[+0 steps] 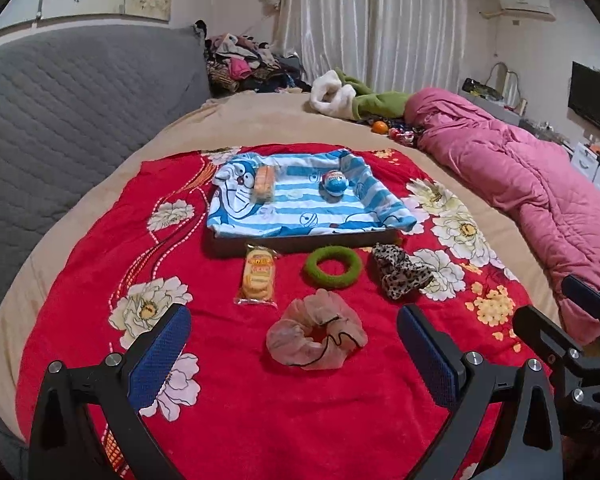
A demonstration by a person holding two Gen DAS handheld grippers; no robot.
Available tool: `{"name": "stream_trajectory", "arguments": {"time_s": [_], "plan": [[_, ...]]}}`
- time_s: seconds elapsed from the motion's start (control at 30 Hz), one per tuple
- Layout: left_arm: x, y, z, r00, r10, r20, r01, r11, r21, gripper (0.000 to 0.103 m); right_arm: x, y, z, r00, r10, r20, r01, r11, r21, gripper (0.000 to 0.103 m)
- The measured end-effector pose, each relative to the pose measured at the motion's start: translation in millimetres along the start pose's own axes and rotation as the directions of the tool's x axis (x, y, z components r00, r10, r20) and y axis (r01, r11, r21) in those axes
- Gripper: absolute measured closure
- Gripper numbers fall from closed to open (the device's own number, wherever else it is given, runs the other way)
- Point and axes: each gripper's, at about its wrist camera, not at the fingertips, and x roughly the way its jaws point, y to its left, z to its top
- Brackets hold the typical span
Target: Organize objects
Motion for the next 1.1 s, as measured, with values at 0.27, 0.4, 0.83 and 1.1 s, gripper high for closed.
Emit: {"name": "stream_trajectory", "arguments": {"time_s": [0.27, 0.4, 0.83, 1.1], "plan": [[14, -1, -13, 1.0, 0.021, -0.006, -0.021, 1.0, -0.01, 0.001, 8, -2, -10, 1.0, 0.008, -0.005, -0.008, 1.0, -0.007, 0.001], [24, 1, -20, 0.999, 0.015, -0.031, -0.015, 1.0, -0.02, 0.001, 13, -4, -15, 1.0, -0.006, -0.012, 0.006, 1.0, -0.012, 0.001], [40, 3, -45, 1.0, 0.031, -0.001, -0.031, 0.999, -0.022, 0.001, 36, -12, -33, 0.998, -0.014, -0.058, 0.014, 1.0, -0.008, 0.001], [50, 3, -47, 1.0, 0.021, 0.003, -0.02, 0.999, -0.034, 0.001, 53, -14, -41, 0.995, -0.028, -0.097, 0.027, 1.0, -0.011, 0.001]]}}
